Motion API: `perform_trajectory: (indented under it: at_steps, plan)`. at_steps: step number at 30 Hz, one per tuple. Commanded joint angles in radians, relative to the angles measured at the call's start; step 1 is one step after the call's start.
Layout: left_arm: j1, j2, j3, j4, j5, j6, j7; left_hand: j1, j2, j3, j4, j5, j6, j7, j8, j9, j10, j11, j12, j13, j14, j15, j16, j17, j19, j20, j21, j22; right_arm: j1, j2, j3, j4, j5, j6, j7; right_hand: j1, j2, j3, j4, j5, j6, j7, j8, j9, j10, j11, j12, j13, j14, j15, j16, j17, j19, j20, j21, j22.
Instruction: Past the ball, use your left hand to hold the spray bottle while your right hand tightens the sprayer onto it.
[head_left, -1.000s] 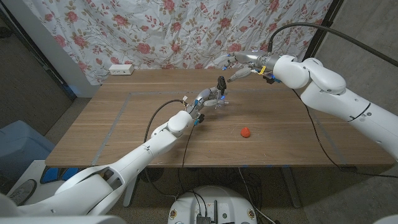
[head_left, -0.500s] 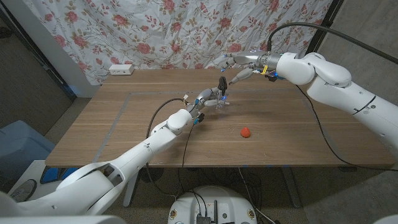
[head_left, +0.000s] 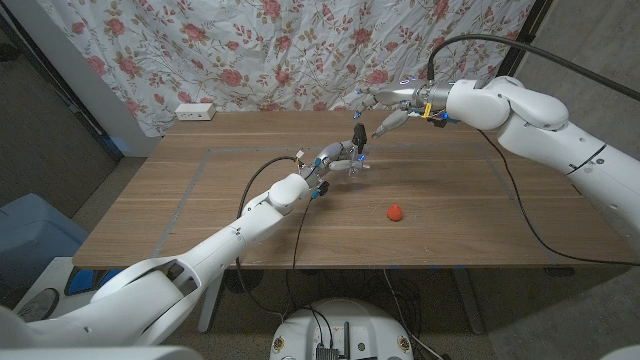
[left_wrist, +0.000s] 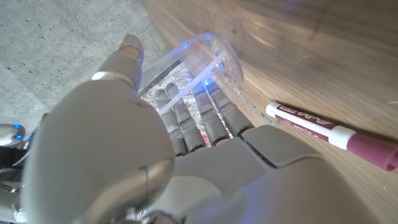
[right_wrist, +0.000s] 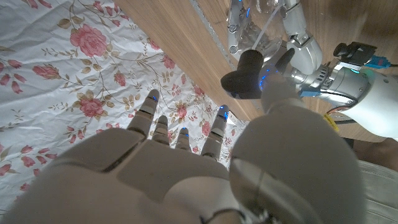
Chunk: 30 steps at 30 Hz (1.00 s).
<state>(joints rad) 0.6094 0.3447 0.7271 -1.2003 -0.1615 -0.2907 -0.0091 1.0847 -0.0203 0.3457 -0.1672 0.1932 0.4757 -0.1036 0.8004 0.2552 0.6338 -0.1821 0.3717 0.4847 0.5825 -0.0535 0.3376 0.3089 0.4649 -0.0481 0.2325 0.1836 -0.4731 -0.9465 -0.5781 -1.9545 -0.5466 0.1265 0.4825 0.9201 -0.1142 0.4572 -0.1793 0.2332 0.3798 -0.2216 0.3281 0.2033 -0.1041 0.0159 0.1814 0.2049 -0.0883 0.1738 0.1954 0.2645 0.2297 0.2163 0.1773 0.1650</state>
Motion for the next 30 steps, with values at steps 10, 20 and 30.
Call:
perform_trajectory:
  at_steps: [10, 20, 30]
  plan:
    - [-0.011, 0.002, 0.008, -0.004, 0.011, 0.016, -0.007, -0.009, 0.116, 0.01, 0.0, 0.008, 0.019, 0.009, 0.012, 0.0, 0.003, 0.004, -0.004, 0.004, 0.005, -0.147, -0.005, 0.001, 0.001, -0.009, -0.005, 0.002, 0.072, 0.042, -0.037, 0.071, -0.008, 0.067, 0.122, -0.002, -0.003, 0.008, 0.008, 0.007, 0.006, 0.0, -0.006, -0.001, -0.024, 0.006, 0.003, 0.002, -0.03, 0.014, -0.006, 0.001, -0.013, -0.001, -0.002, 0.002]
    - [-0.011, 0.007, 0.014, -0.016, 0.021, 0.024, -0.007, -0.009, 0.116, 0.009, -0.001, 0.008, 0.017, 0.009, 0.014, -0.002, 0.009, 0.003, -0.005, 0.005, 0.005, -0.146, -0.005, 0.002, 0.002, -0.009, -0.005, 0.002, 0.091, 0.054, -0.048, 0.083, -0.007, 0.057, 0.16, -0.009, -0.002, 0.004, 0.015, 0.007, 0.006, 0.0, -0.009, -0.001, -0.04, 0.018, 0.003, 0.002, -0.042, 0.021, -0.004, 0.002, -0.02, -0.001, -0.001, 0.002]
    - [-0.005, 0.015, 0.017, -0.035, 0.029, 0.031, -0.007, -0.009, 0.117, 0.01, -0.002, 0.008, 0.016, 0.009, 0.017, -0.004, 0.008, 0.004, -0.008, 0.006, 0.004, -0.145, -0.007, 0.003, 0.002, -0.009, -0.005, 0.002, 0.09, 0.05, -0.042, 0.075, 0.015, 0.039, 0.184, -0.029, 0.002, -0.002, 0.027, 0.006, 0.031, 0.003, -0.003, 0.001, -0.033, 0.024, 0.011, 0.002, -0.042, 0.021, 0.003, 0.003, -0.021, -0.002, 0.002, 0.003]
